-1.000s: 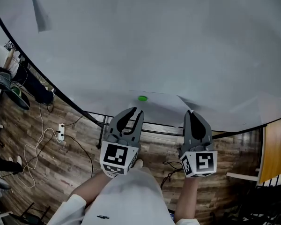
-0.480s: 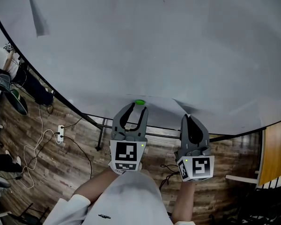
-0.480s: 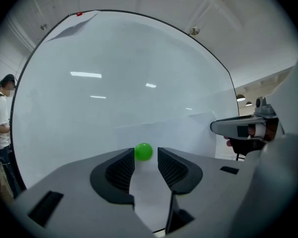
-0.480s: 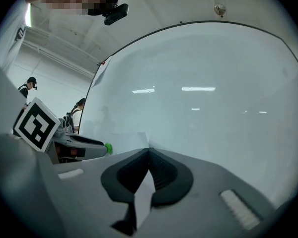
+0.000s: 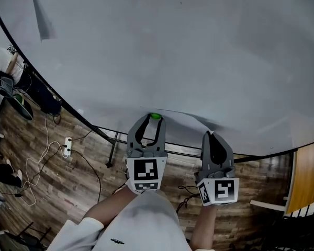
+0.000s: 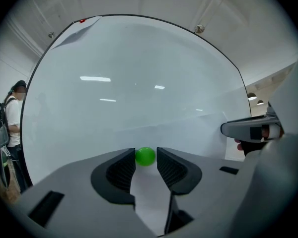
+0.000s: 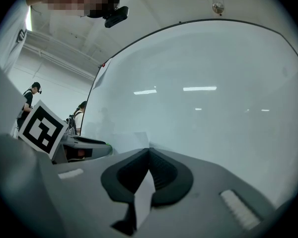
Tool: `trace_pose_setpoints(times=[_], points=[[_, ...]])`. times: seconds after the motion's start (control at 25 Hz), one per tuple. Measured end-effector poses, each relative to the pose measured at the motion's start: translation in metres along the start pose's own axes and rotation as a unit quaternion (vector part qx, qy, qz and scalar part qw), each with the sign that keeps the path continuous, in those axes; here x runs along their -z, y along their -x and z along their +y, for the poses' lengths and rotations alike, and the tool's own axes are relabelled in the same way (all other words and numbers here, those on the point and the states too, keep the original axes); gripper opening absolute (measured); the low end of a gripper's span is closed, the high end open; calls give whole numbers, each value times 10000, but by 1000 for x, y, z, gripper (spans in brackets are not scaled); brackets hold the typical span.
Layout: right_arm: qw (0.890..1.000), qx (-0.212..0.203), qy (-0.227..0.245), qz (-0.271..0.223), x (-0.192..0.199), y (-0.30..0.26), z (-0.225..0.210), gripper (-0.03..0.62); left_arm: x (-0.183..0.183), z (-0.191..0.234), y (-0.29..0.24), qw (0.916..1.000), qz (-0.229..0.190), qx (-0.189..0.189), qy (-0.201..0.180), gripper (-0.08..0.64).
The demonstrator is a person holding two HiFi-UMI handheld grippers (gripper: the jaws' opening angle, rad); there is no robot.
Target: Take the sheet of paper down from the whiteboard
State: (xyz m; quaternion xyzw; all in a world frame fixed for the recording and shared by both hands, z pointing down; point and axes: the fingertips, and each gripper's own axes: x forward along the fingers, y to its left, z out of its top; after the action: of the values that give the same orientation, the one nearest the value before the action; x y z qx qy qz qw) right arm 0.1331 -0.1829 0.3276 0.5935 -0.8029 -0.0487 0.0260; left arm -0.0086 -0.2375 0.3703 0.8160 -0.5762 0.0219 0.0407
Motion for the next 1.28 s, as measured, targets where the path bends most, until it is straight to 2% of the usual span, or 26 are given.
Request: trace_pose_setpoints(times=[0.52, 0.84, 1.04, 1.28], points=[[9997, -228, -21, -68, -5, -3, -4, 11, 3, 1, -2, 9989, -134, -395, 219, 126], [9991, -218, -357, -111, 20, 3, -9, 11, 3, 2, 0, 9994, -141, -111, 279, 123], [9998, -150, -102, 4, 5, -2, -7, 11, 1, 0, 0, 9994, -111, 83, 304, 123], [9998, -16, -190, 39, 5, -1, -5, 9, 5, 0, 9, 9990, -58, 312, 305, 123]])
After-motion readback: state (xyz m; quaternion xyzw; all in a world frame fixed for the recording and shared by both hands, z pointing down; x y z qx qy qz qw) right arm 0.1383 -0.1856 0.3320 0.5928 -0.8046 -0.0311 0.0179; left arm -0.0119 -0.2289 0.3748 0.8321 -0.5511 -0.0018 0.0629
